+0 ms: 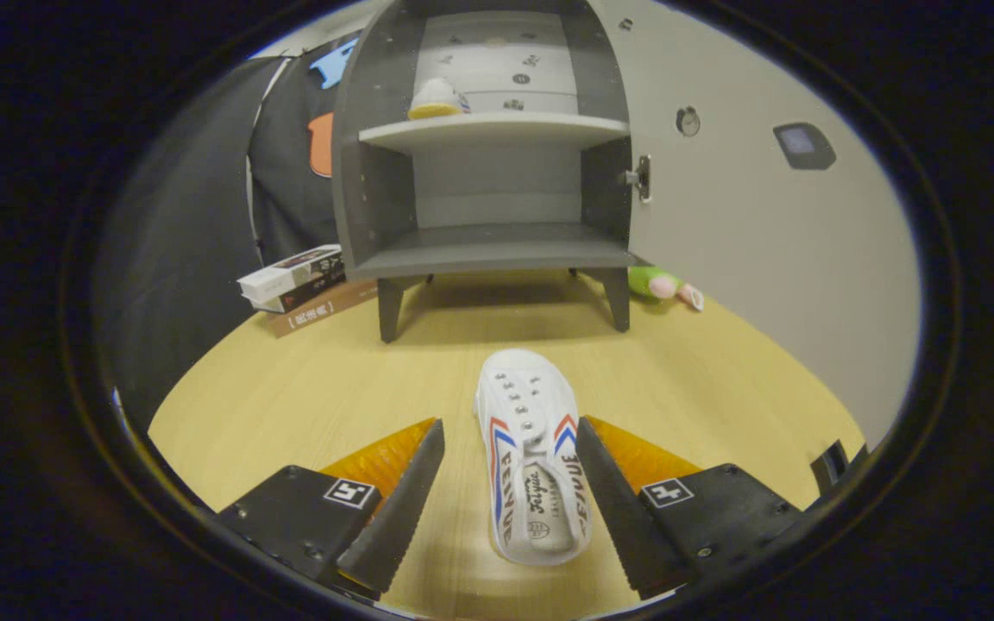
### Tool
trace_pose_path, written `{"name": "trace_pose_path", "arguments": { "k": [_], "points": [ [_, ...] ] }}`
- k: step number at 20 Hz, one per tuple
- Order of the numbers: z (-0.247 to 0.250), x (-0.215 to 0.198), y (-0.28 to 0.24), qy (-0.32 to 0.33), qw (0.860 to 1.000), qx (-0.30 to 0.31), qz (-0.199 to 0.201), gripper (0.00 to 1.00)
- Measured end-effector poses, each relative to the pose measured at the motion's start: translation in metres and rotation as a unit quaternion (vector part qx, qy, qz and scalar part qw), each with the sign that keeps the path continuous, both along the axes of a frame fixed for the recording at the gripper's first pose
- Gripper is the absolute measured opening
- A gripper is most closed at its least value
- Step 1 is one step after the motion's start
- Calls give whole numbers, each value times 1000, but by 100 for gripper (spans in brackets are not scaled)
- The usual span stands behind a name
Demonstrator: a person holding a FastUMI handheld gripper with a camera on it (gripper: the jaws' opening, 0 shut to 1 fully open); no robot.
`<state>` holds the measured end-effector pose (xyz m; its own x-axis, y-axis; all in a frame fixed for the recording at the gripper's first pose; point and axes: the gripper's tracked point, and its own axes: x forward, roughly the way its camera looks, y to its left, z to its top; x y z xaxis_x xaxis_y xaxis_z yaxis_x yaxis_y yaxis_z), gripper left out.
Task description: Open the shoe cabinet door, grab the shoes and put them into the shoe cabinet, then close the shoe cabinet door.
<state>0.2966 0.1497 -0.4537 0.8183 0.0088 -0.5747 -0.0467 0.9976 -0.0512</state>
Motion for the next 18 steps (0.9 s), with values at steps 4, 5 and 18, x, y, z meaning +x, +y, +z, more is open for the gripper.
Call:
{"name": "trace_pose_path", "arguments": {
  "k": [4, 5, 18],
  "points": [
    [-18, 14, 2, 10, 1000, 19, -7, 81],
    [-24, 13, 1, 23, 999, 21, -16, 74],
    [-31, 23, 4, -3, 996, 92, 7, 8]
  ]
}}
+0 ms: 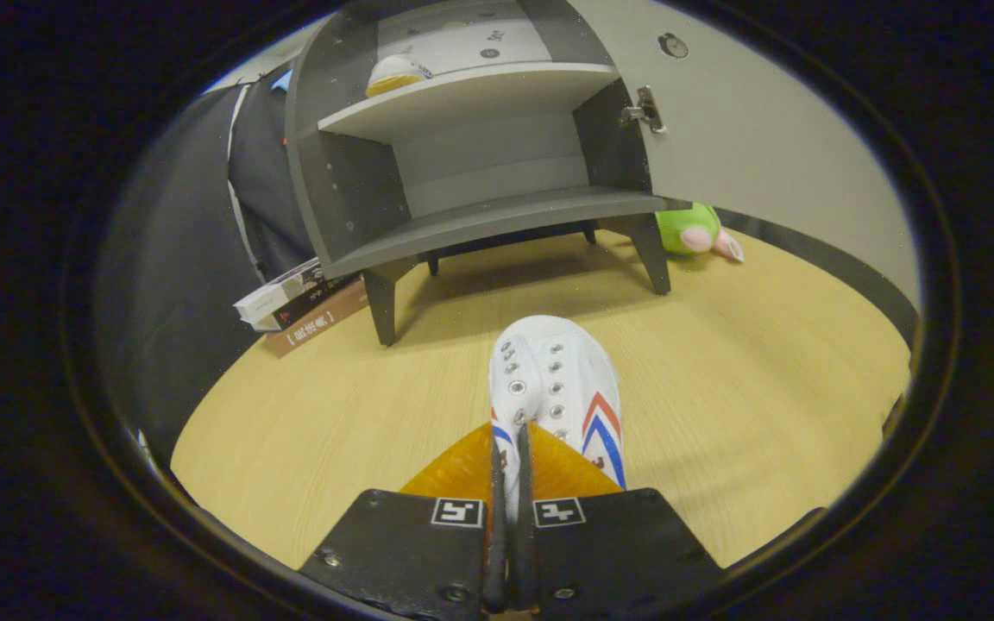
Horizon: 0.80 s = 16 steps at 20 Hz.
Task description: Open the shoe cabinet door, grab the shoes and put them into the shoe cabinet, then close the shoe cabinet door.
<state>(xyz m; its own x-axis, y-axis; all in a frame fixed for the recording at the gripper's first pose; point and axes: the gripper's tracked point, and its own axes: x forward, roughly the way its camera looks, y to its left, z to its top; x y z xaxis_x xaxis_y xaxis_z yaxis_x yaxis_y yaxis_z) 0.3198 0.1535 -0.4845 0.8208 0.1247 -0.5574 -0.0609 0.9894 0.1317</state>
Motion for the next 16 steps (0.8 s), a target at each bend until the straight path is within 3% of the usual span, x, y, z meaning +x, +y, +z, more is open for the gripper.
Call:
{"name": "trace_pose_path", "arguments": {
  "k": [7, 16],
  "points": [
    [32, -7, 4, -60, 997, -26, 36, 6],
    [206, -48, 30, -168, 981, -35, 87, 6]
  ]
}}
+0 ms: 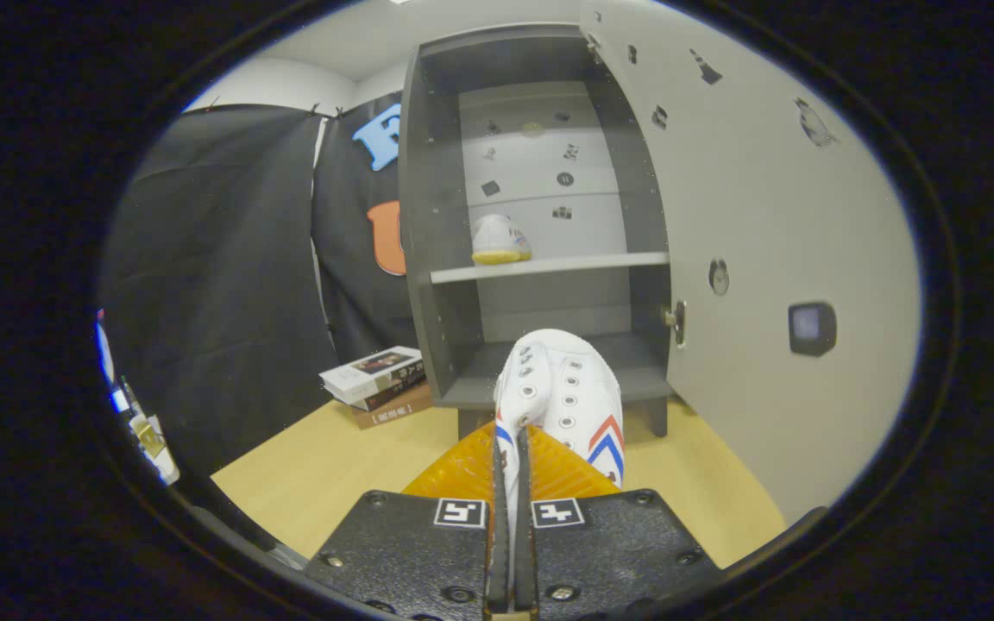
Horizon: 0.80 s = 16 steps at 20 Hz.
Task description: Open the shoe cabinet door, grab the shoes and put them into the shoe cabinet, then close the shoe cabinet door.
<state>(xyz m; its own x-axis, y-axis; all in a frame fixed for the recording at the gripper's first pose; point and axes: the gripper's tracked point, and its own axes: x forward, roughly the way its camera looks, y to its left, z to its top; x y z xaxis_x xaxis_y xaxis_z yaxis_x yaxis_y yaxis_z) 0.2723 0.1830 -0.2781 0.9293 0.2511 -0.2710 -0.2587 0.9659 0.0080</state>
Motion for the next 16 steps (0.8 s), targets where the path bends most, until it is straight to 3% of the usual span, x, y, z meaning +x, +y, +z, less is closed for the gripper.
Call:
{"name": "trace_pose_path", "arguments": {
  "k": [8, 12, 16],
  "points": [
    [164, 26, 19, -35, 998, -50, 12, 6],
    [216, 77, 32, -35, 998, -59, -13, 6],
    [233, 137, 38, -22, 996, -77, -32, 6]
  ]
}}
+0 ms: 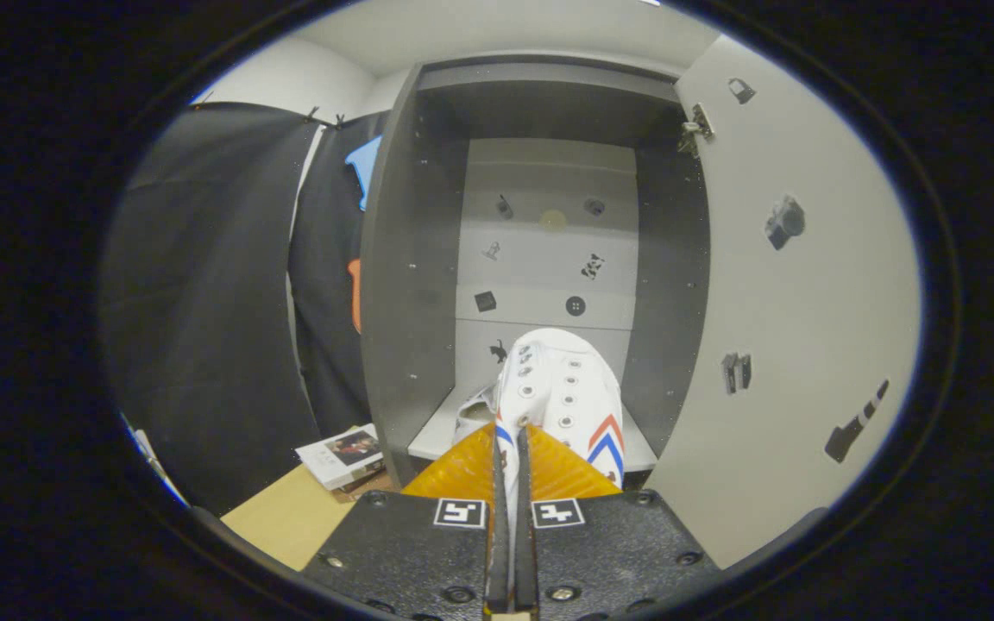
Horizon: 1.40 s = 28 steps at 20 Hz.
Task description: Open the shoe cabinet door, grab the shoes and put them into the shoe cabinet, then close the shoe cabinet door.
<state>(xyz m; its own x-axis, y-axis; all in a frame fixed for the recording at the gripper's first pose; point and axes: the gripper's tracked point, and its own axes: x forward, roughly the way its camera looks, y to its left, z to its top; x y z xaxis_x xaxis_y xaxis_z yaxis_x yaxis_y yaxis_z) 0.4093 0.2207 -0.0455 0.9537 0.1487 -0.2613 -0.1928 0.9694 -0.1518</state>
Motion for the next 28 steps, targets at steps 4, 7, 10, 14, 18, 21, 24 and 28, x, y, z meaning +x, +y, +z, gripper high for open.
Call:
{"name": "trace_pose_path", "arguments": {
  "k": [4, 7, 10, 14, 18, 21, 24, 28],
  "points": [
    [-3, 64, 1, 14, 1000, -7, -15, 6],
    [-9, 105, -12, 17, 999, -28, -38, 6],
    [-29, 145, -21, 36, 997, -52, -53, 6],
    [-71, 184, -22, 83, 994, -53, -54, 7],
    [-103, 218, -25, 115, 990, -54, -64, 6],
    [-115, 235, -25, 121, 989, -61, -60, 8],
    [-116, 234, -25, 118, 990, -51, -52, 21],
    [-70, 221, -32, 31, 992, -104, -68, 47]
  ]
}}
